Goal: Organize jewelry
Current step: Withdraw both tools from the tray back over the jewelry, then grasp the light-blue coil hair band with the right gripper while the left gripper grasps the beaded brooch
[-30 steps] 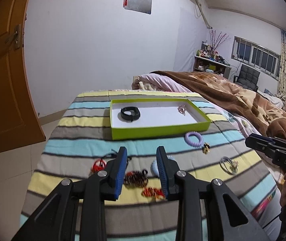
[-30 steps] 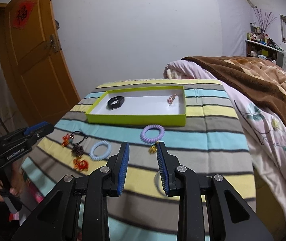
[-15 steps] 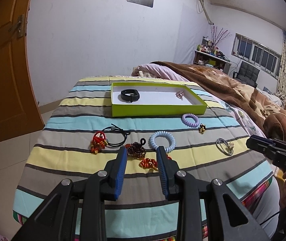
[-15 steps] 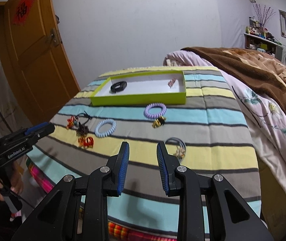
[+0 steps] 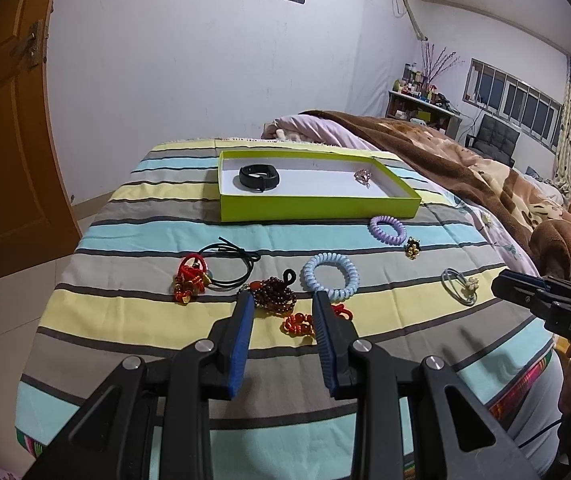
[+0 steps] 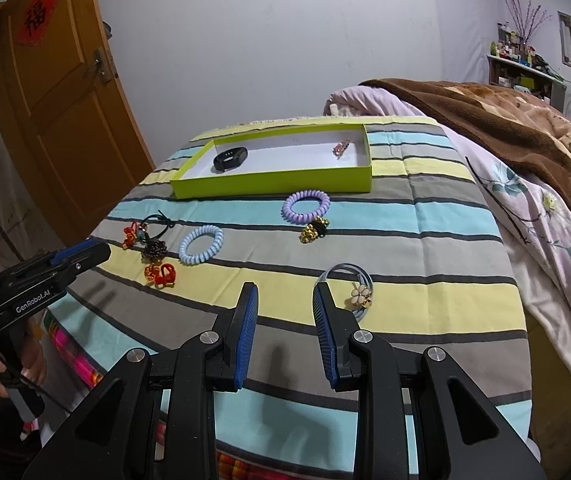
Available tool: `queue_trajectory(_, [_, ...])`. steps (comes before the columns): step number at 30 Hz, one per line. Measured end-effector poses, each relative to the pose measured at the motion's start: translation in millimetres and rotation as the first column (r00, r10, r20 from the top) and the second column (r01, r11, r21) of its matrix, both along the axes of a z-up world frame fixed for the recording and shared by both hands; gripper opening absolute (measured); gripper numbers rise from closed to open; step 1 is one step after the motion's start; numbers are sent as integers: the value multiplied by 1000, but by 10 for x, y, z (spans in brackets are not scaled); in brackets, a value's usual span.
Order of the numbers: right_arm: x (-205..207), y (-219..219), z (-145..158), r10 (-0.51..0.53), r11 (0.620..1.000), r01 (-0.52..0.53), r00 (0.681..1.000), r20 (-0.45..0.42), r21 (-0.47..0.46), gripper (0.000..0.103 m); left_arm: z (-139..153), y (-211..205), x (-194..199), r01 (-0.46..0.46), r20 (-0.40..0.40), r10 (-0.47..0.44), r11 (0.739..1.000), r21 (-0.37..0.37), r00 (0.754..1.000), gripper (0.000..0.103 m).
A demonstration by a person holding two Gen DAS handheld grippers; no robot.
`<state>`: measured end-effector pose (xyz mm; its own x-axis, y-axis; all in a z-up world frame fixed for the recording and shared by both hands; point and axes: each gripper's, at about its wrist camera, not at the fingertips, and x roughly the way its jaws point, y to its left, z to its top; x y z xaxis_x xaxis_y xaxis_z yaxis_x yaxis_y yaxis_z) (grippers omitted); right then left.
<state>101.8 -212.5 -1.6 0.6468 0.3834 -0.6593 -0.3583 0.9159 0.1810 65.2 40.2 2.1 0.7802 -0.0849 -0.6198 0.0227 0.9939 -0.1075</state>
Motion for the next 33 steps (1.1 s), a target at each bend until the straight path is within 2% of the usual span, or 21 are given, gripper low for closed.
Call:
queue_trajectory(15, [276,112,-123,0,1000,0,999,-37,-6,29,-210,-17,395,13,-56,-13,1000,4,998,32])
queue_trajectory(23, [433,309,-170,36,999,-36,998,-53,-2,29,-284,-2,511,5,-74,-6,1000,-12,997,31])
queue_trajectory(29, [584,504,-225,71,998,-71,995,-74,4,29,-318,31,545,-7,-85,6,1000,-20,996,18])
queue_trajectory(33, [682,650,-259,94,996,-94,992,-90,4,29,-313,56,538,-7,-81,5,999,-33,997,16])
